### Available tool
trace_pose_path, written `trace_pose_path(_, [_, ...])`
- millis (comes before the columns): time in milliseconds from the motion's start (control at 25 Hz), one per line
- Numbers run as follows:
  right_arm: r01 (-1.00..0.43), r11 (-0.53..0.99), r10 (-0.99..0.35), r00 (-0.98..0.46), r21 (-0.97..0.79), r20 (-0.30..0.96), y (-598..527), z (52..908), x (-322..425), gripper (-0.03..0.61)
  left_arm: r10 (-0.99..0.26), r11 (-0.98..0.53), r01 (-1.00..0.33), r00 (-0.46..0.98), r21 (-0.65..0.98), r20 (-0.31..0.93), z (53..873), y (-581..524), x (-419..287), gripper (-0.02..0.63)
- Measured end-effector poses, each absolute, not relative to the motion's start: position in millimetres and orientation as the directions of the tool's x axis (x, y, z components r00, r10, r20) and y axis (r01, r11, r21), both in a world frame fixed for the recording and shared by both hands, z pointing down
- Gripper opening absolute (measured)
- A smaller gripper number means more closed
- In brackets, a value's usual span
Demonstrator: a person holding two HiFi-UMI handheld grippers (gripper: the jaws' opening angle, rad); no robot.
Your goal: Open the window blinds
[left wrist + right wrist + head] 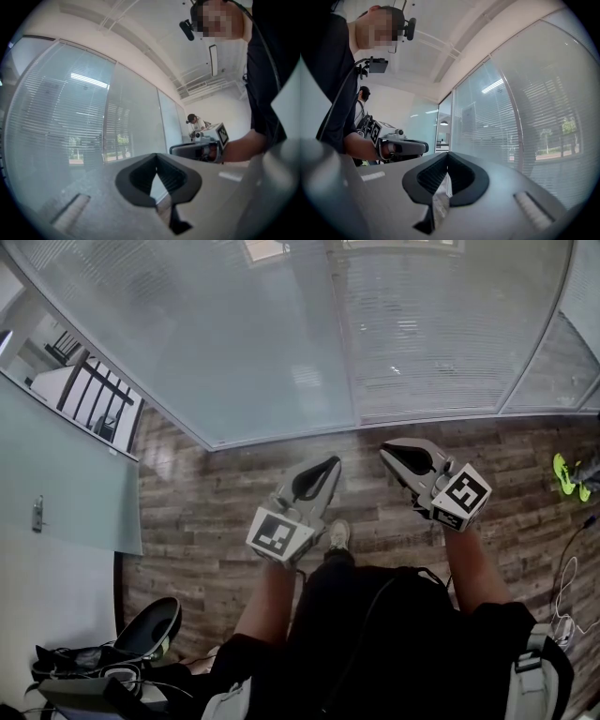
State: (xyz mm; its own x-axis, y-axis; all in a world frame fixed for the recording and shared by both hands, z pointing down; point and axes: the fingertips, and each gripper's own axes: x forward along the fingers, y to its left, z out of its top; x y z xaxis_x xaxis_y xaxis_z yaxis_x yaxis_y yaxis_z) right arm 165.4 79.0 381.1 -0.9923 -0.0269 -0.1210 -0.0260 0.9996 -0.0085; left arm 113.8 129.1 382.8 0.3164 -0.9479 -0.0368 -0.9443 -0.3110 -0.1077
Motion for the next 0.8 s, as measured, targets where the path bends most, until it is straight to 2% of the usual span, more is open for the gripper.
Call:
trace_pose_path(280, [-0.004,1.000,-0.002,-0.993,0.018,-0.117,66,380,146,0.005,-0.949,-0.307,-0.946,0.312,-0.107,-0.032,380,115,97,0.005])
trace_pose_path(800, [-0.061,0.998,-0.057,-0.990,0.031,-0.131,20,370,115,0.005,-0.928,-0.362,-0.923,0.371,-0.127,-0.049,373,66,64,0.005])
